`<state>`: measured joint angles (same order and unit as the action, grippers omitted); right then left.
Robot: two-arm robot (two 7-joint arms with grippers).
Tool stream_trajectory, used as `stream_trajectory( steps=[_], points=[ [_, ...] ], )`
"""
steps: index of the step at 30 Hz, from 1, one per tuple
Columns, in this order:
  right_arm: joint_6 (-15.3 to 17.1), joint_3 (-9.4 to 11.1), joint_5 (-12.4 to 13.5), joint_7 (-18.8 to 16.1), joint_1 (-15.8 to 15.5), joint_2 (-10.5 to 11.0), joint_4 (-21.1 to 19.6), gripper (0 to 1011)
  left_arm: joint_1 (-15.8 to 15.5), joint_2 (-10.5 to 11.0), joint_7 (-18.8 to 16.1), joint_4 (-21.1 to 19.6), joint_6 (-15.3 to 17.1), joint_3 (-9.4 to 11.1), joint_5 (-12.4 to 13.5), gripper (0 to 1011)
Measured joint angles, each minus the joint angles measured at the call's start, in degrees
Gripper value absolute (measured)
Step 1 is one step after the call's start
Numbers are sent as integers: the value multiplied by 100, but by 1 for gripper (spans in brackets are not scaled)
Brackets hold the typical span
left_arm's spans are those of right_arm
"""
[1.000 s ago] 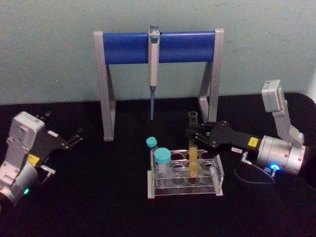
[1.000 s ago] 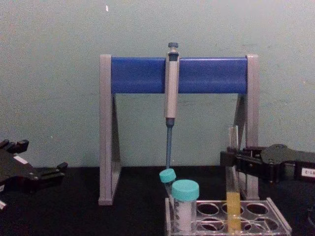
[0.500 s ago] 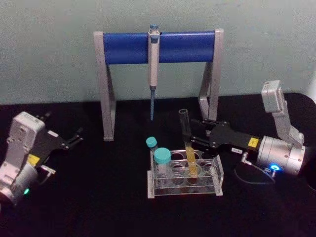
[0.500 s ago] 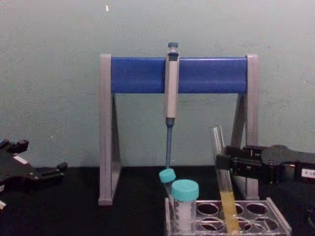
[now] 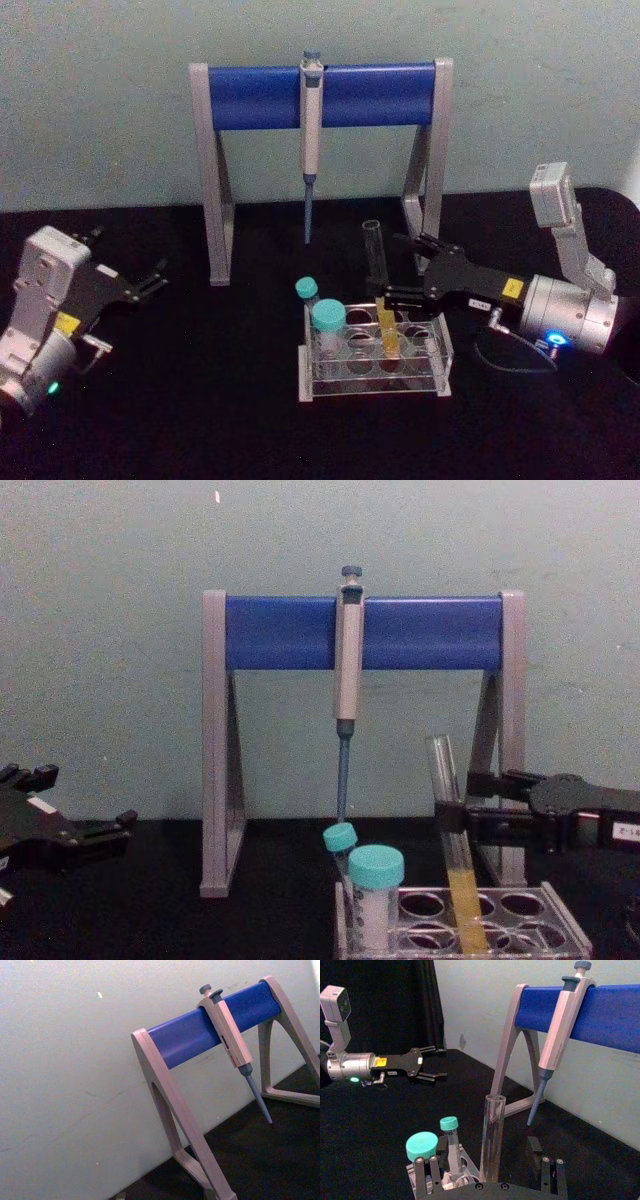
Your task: Pick up the test tube from the test tube rack, shake it, then place it back into the test tube rack.
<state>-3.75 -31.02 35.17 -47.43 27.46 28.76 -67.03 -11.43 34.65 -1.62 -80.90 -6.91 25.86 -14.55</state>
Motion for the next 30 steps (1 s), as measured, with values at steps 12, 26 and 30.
stream_trajectory(
  steps=[12, 26, 30],
  points=[
    [-67, 93, -13, 188, -159, 95, -320, 1000, 0, 0, 0, 0, 0, 0, 0, 1001],
    [142, 978, -1125, 3478, -1557, 289, -2336, 1000, 0, 0, 0, 1, 0, 0, 0, 1001],
    [387, 1063, -1598, 4329, -1775, 113, -2404, 1000, 0, 0, 0, 0, 0, 0, 0, 1001]
  ],
)
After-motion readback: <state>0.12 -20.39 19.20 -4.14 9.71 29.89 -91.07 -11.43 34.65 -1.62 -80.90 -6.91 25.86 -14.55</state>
